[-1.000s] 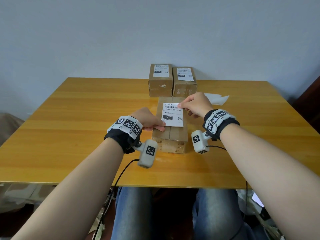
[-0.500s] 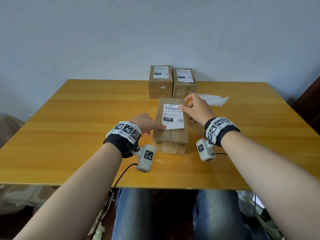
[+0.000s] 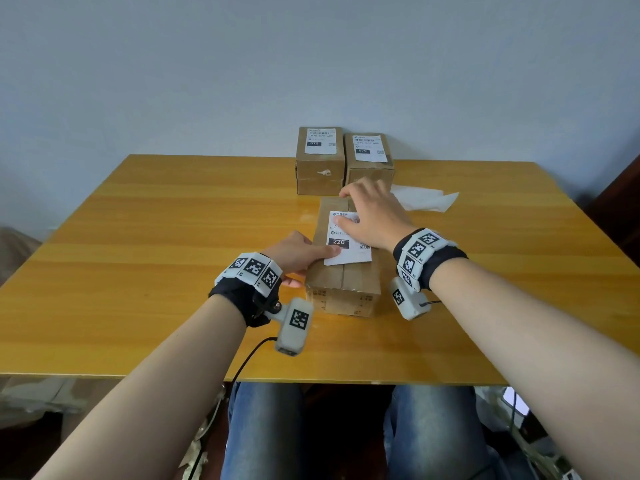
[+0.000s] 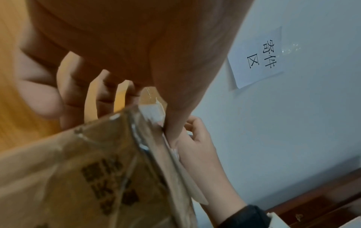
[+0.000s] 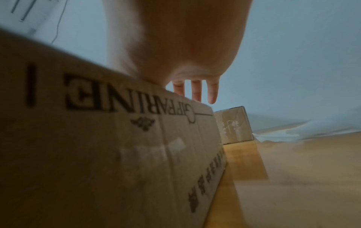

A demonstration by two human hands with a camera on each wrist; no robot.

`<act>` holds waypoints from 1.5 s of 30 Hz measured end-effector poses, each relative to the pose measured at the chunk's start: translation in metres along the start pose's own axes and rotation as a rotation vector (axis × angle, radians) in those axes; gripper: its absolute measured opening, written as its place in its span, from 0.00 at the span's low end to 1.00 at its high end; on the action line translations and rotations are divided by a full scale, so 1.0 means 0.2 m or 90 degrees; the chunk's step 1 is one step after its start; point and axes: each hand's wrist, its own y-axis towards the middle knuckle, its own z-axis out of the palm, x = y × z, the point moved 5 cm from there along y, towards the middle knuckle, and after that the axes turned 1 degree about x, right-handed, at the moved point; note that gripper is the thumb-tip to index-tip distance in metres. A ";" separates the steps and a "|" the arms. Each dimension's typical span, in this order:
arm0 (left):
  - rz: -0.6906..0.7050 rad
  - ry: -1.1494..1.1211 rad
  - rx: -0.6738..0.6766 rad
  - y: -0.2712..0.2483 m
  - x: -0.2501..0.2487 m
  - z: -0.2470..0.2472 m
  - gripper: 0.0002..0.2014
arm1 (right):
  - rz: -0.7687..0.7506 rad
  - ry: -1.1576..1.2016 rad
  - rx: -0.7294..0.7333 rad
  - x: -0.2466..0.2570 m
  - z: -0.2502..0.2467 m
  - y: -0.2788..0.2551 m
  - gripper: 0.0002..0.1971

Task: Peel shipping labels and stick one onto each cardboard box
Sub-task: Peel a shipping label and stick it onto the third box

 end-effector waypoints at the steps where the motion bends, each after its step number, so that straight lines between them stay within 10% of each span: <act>1: 0.002 0.005 0.003 -0.01 -0.01 0.00 0.25 | -0.006 -0.007 0.002 0.01 0.00 0.00 0.28; 17: -0.012 -0.057 0.048 -0.04 0.02 0.03 0.20 | 0.123 -0.018 0.044 0.07 0.10 0.00 0.39; 23: -0.016 -0.079 0.057 0.01 0.07 0.03 0.32 | 0.178 -0.045 0.062 0.03 0.11 0.01 0.42; 45: -0.042 -0.001 0.125 0.06 0.07 0.00 0.30 | 0.214 -0.093 0.028 -0.07 0.14 0.18 0.36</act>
